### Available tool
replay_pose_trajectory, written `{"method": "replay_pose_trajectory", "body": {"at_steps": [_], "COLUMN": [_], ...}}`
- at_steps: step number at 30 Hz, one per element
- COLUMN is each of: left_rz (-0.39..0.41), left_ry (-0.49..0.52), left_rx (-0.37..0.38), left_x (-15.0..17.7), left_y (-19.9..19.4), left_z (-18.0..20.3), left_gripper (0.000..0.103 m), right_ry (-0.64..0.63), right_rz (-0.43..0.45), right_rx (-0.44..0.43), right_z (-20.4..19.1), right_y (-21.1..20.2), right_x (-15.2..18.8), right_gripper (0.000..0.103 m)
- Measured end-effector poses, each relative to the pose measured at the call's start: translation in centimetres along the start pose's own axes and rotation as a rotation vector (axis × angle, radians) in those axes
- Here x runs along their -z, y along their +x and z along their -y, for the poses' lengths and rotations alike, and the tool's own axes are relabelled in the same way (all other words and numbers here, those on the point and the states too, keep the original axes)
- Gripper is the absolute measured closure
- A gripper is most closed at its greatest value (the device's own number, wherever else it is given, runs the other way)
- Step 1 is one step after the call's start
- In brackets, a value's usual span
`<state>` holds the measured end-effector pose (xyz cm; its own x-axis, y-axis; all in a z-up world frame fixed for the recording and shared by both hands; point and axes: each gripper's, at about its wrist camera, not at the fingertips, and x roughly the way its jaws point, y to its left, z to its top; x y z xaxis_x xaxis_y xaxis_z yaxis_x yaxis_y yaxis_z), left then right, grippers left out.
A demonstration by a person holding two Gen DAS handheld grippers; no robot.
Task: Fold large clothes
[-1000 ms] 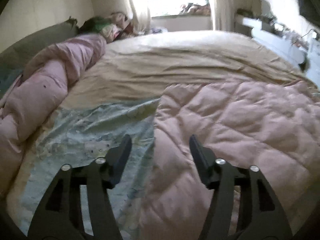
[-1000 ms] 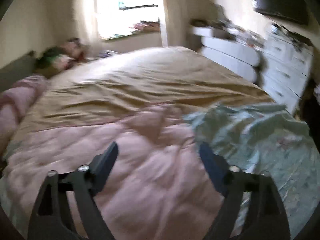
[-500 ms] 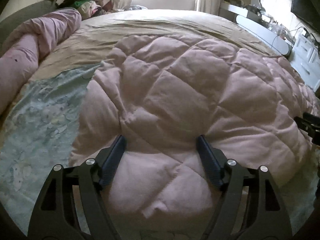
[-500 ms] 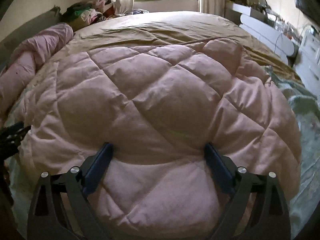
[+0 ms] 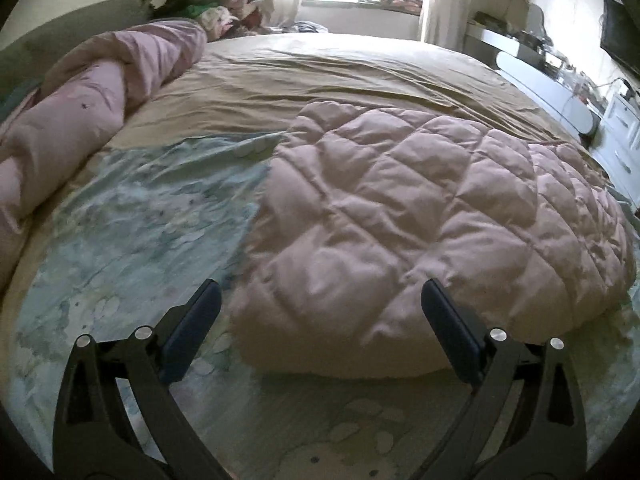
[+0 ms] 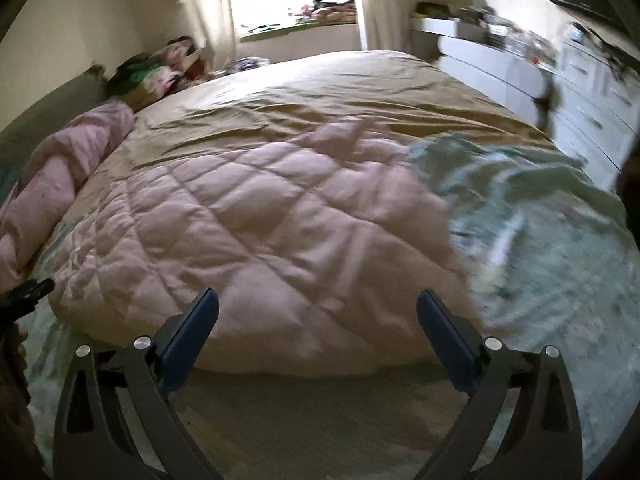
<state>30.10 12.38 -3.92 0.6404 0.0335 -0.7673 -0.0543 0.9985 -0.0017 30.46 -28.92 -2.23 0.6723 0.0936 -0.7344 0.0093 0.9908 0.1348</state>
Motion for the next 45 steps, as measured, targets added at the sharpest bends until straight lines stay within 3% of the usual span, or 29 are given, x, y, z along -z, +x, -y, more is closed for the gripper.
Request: {"method": "replay_pose_trajectory", "body": {"at_steps": [8, 17, 22, 30, 33, 39, 45], "left_rz": [-0.029, -0.067, -0.091, -0.164, -0.21, -0.233, -0.268], "left_ry": [-0.024, -0.05, -0.098, -0.192, -0.271, -0.361, -0.516], "left_rx": [-0.048, -0.066, -0.034, 0.103, 0.186, 0.267, 0.401], "left_x": [1.6, 2.8, 3.0, 4.3, 5.0, 5.3, 4.6], "left_y": [0.0, 1.0, 1.4, 2.4, 3.4, 5.3, 8.3], "left_z": [-1.5, -2.5, -3.5, -4.7, -5.2, -5.3, -6.1], "left_gripper": [0.009, 0.009, 0.009, 0.009, 0.009, 0.009, 0.008], "right_ry": [0.14, 0.28, 0.322, 0.389, 0.423, 0.498, 0.534], "right_rz": [-0.049, -0.111, -0.14, -0.167, -0.187, -0.204, -0.212], "right_rx": [0.048, -0.009, -0.046, -0.097, -0.126, -0.201, -0.26], "right_z": [5.8, 8.2, 8.4, 9.2, 9.6, 10.6, 11.5], "right_y": [0.1, 2.1, 3.5, 5.9, 7.3, 9.5, 11.4], "right_x": [2.8, 4.3, 4.3, 3.0, 2.5, 1.8, 1.4], "right_gripper": [0.004, 0.004, 0.004, 0.004, 0.004, 0.004, 0.004]}}
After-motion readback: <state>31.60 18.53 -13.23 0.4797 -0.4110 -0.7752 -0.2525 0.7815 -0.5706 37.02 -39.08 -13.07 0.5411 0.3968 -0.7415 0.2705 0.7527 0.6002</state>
